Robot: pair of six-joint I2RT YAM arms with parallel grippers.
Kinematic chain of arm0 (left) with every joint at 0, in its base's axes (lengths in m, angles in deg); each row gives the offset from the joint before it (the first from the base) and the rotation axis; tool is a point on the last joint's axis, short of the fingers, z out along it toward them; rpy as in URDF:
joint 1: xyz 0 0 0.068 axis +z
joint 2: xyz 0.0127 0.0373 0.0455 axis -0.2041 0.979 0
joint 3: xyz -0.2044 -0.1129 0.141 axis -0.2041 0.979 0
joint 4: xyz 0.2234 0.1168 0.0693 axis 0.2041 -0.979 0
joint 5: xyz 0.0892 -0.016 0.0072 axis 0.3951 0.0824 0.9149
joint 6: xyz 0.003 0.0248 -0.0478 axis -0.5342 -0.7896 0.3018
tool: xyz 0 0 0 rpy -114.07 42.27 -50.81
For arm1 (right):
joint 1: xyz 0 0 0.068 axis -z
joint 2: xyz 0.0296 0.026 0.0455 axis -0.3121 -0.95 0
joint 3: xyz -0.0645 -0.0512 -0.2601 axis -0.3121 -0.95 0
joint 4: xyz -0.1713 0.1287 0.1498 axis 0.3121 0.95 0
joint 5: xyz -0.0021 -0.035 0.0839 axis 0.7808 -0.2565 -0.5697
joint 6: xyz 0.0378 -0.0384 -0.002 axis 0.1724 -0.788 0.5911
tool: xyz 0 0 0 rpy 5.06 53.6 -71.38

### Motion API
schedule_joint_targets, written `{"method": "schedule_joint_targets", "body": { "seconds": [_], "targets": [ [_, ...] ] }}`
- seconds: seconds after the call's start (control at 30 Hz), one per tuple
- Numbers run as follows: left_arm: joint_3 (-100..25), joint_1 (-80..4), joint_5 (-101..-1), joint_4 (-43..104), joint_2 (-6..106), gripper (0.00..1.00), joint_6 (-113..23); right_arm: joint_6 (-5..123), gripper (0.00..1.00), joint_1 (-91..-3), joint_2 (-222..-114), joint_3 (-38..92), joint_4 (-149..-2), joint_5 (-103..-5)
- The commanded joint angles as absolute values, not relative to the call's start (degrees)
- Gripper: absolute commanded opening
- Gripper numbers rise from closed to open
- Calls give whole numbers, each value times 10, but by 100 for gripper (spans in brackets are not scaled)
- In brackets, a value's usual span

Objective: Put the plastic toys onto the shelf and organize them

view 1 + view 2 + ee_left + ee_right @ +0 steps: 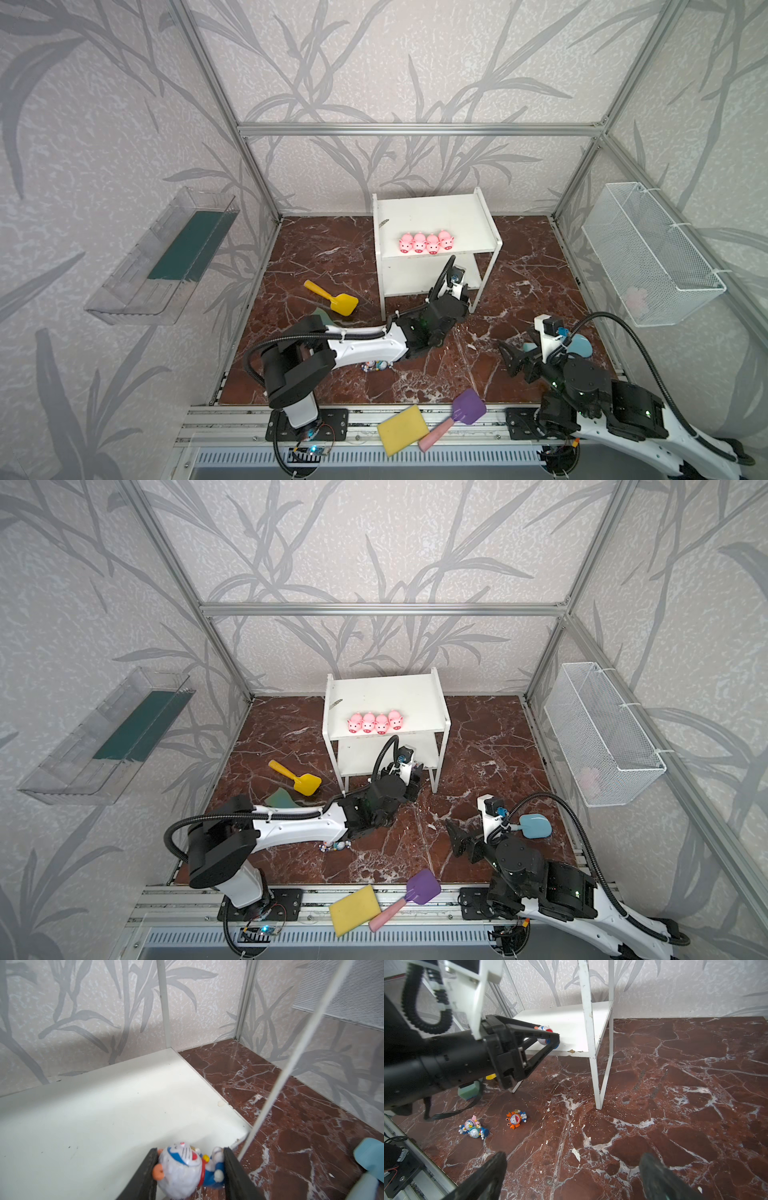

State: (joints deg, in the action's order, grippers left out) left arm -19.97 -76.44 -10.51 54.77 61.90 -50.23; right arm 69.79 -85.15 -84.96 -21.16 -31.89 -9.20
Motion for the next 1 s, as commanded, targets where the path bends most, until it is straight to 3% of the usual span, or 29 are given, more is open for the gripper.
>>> {"method": "schedule_joint_targets", "body": {
  "seconds": [0.0, 0.53, 0.97],
  "targets": [
    [-160, -781, -155, 574, 571, 24, -522, 693, 99, -852, -865, -218, -340, -98],
    [72, -882, -289, 612, 371, 28, -580, 854, 100, -837, -974, -183, -393, -252],
    [149, -903, -369, 526, 223, 31, -630, 993, 98, -653, -1056, -297, -679, -723]
  ]
}}
